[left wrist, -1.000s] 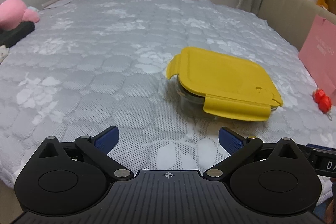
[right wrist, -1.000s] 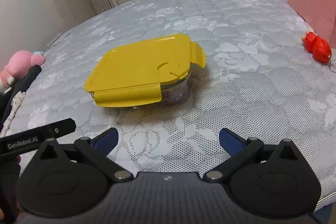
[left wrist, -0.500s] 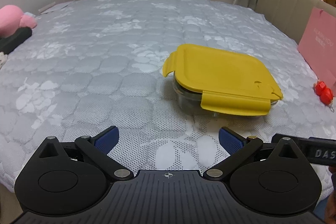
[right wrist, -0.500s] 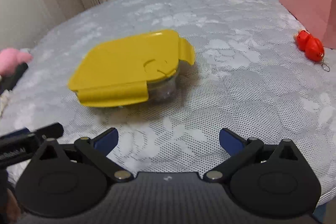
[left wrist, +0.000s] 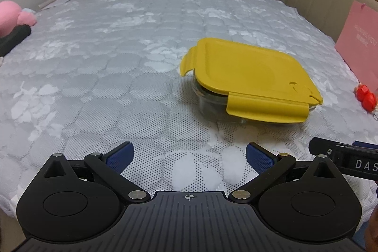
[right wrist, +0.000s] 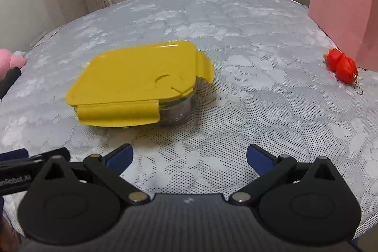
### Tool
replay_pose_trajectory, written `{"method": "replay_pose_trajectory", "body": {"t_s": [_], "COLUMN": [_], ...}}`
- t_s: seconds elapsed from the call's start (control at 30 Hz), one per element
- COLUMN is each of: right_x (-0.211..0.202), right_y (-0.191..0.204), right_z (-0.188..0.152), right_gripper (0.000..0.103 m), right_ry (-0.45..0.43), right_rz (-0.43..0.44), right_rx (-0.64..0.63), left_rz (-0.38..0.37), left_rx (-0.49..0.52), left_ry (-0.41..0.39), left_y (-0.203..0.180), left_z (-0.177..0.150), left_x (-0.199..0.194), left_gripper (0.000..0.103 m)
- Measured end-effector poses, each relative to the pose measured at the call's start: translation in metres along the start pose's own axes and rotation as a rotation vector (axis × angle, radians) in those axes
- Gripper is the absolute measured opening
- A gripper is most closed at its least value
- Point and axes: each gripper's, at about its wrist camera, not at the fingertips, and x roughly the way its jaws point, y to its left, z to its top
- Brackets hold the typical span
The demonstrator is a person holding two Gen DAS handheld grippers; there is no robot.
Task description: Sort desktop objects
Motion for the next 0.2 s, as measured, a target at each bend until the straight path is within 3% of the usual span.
{"method": "replay_pose_trajectory", "body": {"t_s": [0.2], "right_x": [-0.011], "right_y": [0.008], "right_z": [-0.003], "right_gripper": [0.103], "right_ry": [-0.067], "right_rz": [-0.008], "right_rx": [-0.048], "left_rz": [0.083], "left_rx": [0.056], "left_ry": [-0.086], "left_y": [-0.007], "left_z": [-0.003], "left_x": [-0.01], "left_gripper": [0.103]}}
